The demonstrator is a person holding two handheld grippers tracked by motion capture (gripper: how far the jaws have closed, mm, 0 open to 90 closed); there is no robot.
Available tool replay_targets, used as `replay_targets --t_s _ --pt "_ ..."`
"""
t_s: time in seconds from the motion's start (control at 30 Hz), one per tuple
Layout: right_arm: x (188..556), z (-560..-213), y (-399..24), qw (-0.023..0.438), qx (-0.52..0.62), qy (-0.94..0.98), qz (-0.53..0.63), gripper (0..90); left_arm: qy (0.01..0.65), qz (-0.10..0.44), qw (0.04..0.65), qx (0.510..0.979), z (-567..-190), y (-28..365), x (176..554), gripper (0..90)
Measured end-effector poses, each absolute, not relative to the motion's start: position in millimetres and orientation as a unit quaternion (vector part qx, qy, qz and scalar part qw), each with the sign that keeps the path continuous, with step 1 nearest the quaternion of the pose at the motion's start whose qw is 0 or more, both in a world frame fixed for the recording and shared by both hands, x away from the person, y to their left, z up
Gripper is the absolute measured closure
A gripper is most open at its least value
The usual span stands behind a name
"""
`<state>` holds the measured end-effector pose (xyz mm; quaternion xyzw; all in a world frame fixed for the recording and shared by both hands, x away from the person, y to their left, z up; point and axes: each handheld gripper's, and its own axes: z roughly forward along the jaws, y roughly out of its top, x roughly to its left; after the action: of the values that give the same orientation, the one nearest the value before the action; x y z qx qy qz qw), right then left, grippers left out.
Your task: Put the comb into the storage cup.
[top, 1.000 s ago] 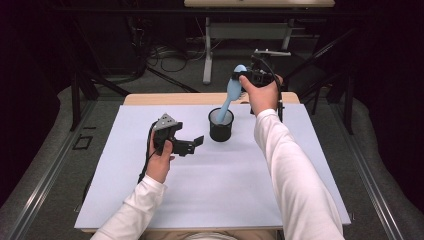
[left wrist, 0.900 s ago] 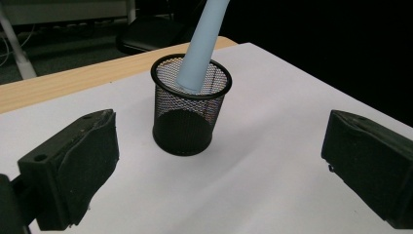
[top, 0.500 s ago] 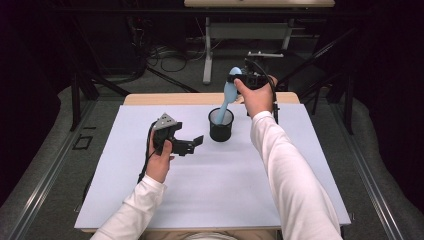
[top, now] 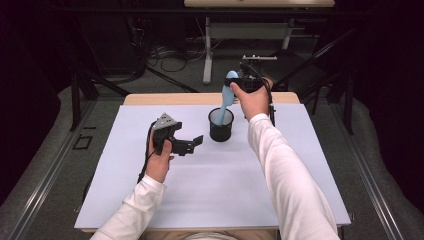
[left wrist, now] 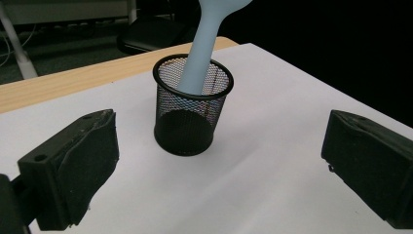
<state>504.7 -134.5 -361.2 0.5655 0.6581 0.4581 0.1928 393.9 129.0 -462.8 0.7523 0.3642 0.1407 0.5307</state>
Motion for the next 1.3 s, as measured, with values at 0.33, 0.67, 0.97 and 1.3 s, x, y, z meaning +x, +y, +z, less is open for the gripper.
replay_targets --t_s 0.33,0.67,0.97,1.3 --pt "506.0 -367.9 -131.3 0.194 0.565 0.662 0.452 48.3 0.364 0.14 0.531 0.752 -462.8 129.1 394.0 0.5" --pt "506.6 -375.1 -128.7 0.194 0.565 0.667 0.446 48.3 0.365 0.141 0.531 0.752 -462.7 129.0 393.8 0.5" --pt "509.3 -382.1 -125.4 0.199 0.562 0.674 0.436 48.2 0.365 0.14 0.531 0.752 -462.8 129.1 394.0 0.5" --pt "511.1 -389.0 -125.3 0.201 0.562 0.678 0.429 48.2 0.366 0.14 0.531 0.751 -462.4 129.7 393.8 0.5"
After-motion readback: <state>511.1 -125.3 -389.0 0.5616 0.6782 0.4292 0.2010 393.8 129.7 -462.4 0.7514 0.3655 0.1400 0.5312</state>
